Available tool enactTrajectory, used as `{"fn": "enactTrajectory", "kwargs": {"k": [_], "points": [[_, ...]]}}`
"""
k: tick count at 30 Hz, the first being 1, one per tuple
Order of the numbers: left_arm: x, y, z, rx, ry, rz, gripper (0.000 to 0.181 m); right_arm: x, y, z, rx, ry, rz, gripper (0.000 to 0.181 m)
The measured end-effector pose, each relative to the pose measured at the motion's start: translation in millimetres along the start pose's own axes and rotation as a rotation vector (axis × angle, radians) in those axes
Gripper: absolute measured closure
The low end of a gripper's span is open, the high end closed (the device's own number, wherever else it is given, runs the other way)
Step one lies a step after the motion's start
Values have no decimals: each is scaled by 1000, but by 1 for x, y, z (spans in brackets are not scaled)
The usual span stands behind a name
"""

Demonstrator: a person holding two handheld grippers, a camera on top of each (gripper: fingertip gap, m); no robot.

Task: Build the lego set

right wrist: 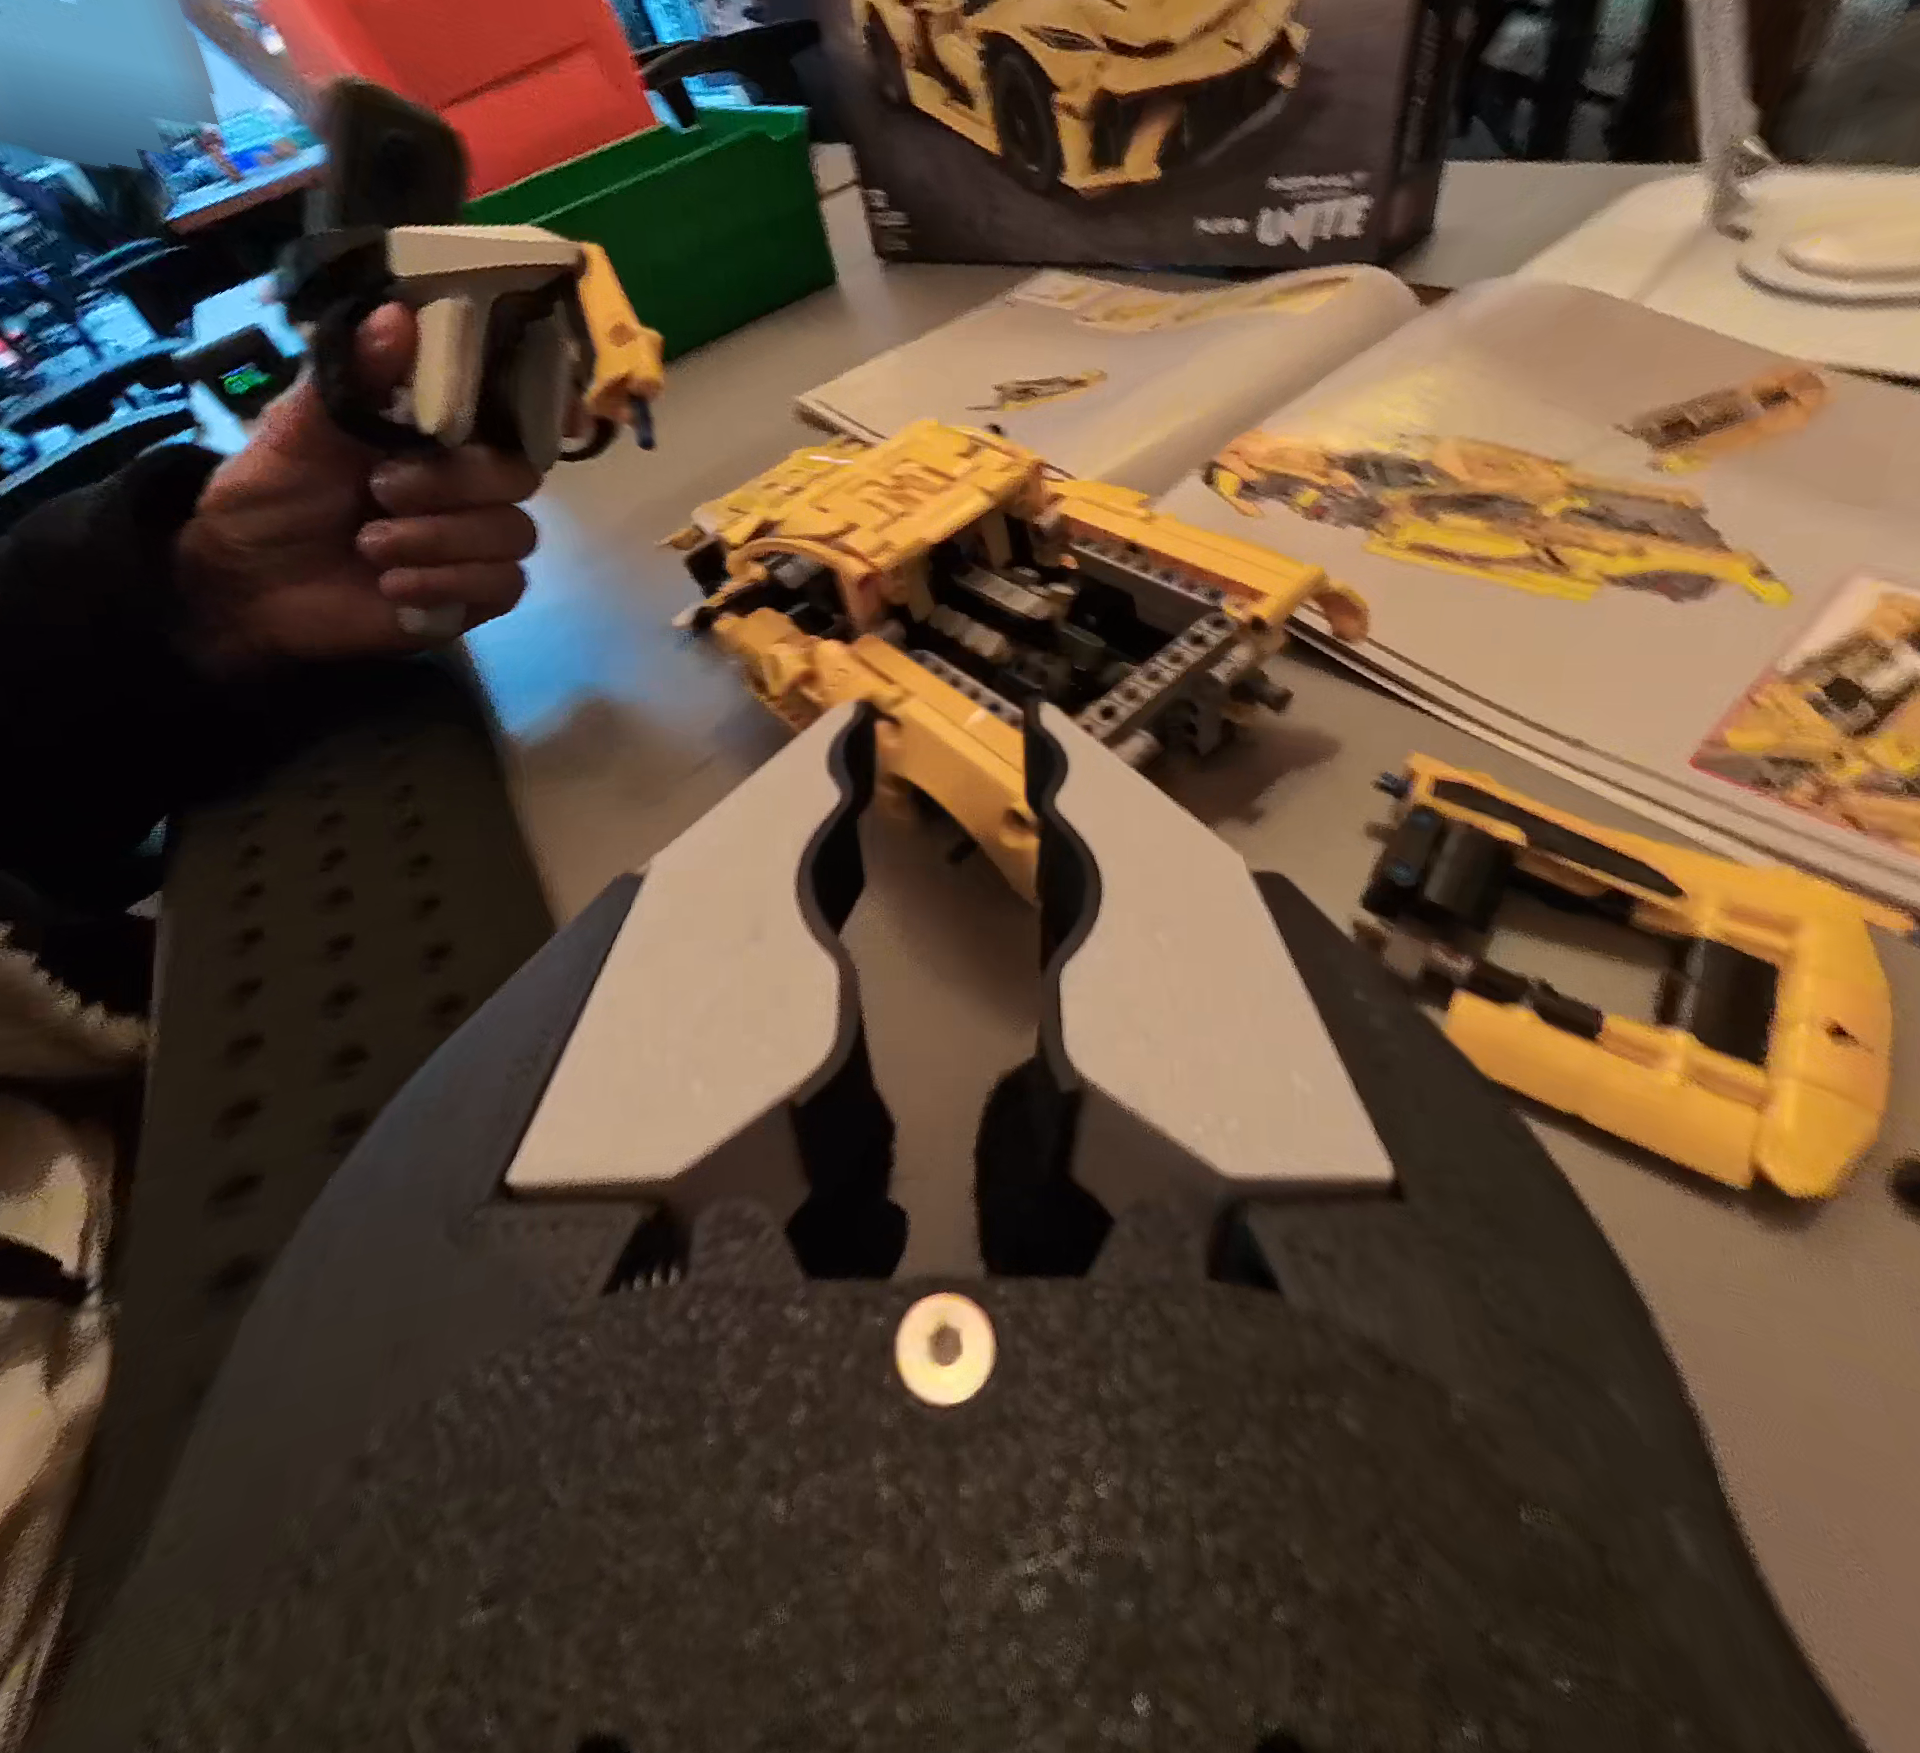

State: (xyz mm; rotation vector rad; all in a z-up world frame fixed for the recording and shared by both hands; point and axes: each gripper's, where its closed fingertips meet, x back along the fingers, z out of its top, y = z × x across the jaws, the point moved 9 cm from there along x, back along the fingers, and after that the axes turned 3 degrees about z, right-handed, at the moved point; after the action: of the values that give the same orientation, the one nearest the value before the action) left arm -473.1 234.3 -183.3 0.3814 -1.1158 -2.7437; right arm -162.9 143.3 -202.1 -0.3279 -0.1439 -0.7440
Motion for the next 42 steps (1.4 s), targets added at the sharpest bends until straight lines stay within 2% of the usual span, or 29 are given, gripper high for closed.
{"fn": "enactTrajectory", "kwargs": {"k": [2,5,7,9,12,15,20,25,31,34,42], "points": [[-8,7,-7,29,-68,-107,180,-4,-16,3,67,11,97,151],[-21,22,-22,137,-208,-339,180,-12,-51,4,137,54,374,143],[-28,34,-32,134,-303,-436,180,-16,-71,2,192,46,546,147],[-31,48,-41,67,-392,-495,180,-17,-81,5,196,37,573,147],[-33,60,-52,33,-480,-567,180,-10,-99,14,131,134,707,143],[-34,61,-56,52,-514,-581,180,-16,-113,13,186,121,694,142],[-33,60,-54,59,-491,-580,180,-31,-124,8,131,29,685,146],[-32,59,-54,56,-487,-573,180,-34,-120,6,138,3,613,163],[-34,49,-51,88,-445,-499,179,-31,-105,7,67,25,551,165],[-35,46,-50,82,-428,-464,170,-27,-96,9,-18,35,555,165],[-35,48,-51,20,-426,-442,178,-24,-92,10,-97,53,604,165]]}}
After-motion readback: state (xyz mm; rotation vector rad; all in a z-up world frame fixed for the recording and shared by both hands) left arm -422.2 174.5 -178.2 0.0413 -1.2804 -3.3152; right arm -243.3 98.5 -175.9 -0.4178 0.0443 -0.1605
